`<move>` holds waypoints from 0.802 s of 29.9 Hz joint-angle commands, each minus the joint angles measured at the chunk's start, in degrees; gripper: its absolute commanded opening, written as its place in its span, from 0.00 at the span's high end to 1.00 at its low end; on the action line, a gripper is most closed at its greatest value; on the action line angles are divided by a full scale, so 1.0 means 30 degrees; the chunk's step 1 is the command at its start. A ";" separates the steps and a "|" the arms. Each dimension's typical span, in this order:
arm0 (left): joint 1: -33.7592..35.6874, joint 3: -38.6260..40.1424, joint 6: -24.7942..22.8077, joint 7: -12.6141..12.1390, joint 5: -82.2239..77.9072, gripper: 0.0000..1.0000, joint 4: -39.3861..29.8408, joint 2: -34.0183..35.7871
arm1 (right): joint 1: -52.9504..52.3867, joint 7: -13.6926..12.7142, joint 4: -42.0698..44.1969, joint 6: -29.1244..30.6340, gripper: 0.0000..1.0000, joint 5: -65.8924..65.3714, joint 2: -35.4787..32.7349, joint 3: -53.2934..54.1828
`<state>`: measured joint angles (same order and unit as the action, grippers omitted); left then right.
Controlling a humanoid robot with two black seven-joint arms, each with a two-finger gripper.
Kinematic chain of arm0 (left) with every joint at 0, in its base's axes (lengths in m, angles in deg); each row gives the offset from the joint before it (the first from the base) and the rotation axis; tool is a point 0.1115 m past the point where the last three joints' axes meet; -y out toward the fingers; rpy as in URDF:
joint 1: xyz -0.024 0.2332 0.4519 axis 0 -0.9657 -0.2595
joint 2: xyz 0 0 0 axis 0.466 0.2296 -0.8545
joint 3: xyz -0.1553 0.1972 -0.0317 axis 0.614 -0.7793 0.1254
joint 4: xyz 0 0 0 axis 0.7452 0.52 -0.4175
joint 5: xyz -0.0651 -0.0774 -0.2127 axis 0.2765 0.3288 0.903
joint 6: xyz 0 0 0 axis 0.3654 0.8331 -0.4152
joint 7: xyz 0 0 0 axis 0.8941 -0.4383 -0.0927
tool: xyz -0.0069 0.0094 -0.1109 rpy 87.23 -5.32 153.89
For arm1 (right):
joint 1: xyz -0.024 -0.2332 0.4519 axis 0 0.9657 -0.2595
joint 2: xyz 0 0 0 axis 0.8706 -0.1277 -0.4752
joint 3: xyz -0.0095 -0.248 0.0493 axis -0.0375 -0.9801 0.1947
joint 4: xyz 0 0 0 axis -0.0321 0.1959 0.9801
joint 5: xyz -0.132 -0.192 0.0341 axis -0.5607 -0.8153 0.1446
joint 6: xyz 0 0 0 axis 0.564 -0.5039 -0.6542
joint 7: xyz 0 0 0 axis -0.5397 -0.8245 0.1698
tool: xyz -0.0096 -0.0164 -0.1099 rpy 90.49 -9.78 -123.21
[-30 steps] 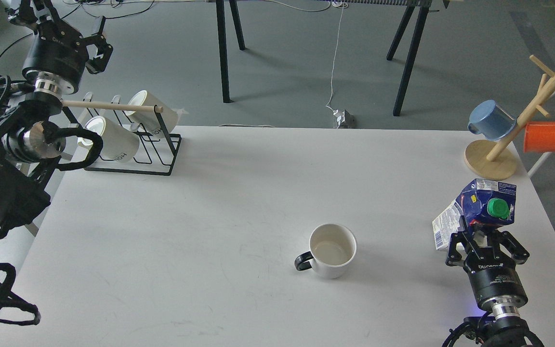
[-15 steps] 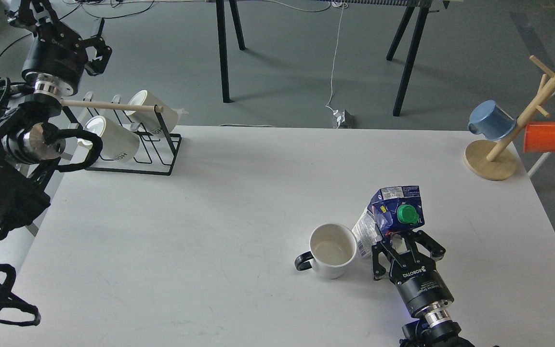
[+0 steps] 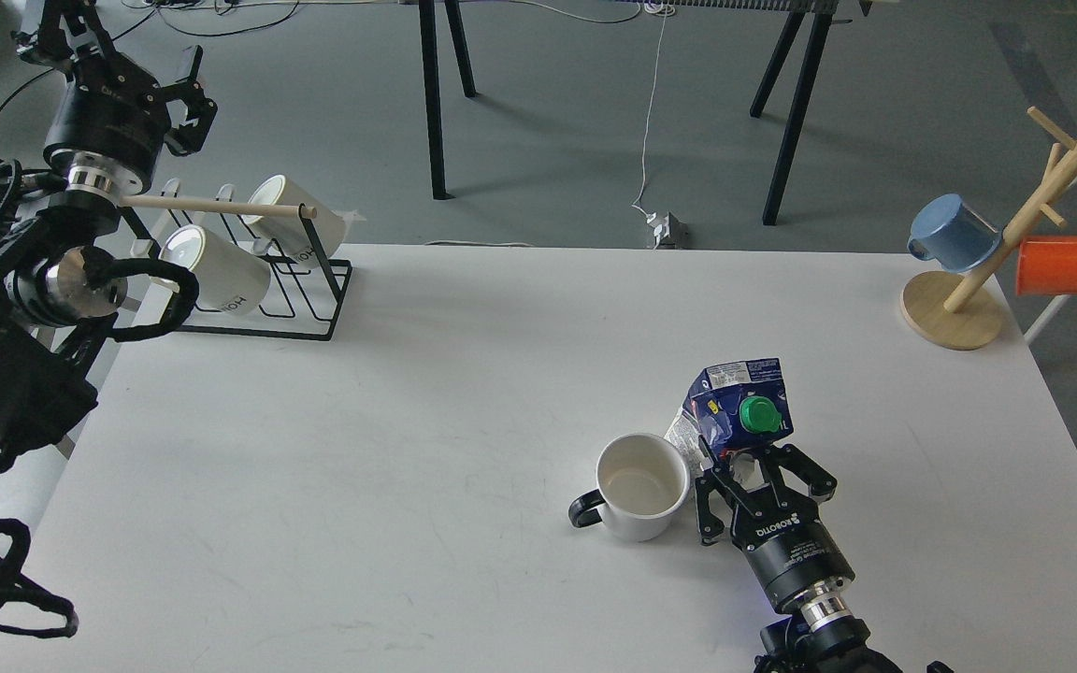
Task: Place cup and milk with both arms
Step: 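Carry the milk carton with the right gripper beside the white mug, then release the milk carton and withdraw the right gripper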
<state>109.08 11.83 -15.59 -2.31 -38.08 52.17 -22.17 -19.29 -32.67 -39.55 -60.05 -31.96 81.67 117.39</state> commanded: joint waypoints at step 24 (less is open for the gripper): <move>0.0026 0.0000 0.0001 -0.0020 0.0028 0.00 0.0000 -0.0023 | 0.0324 -0.0031 0.1049 0.0000 0.02 -0.0104 0.0033 -0.0004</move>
<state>109.17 11.79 -15.59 -2.34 -37.99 52.17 -22.24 -18.93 -32.72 -36.41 -60.05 -32.09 81.85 117.39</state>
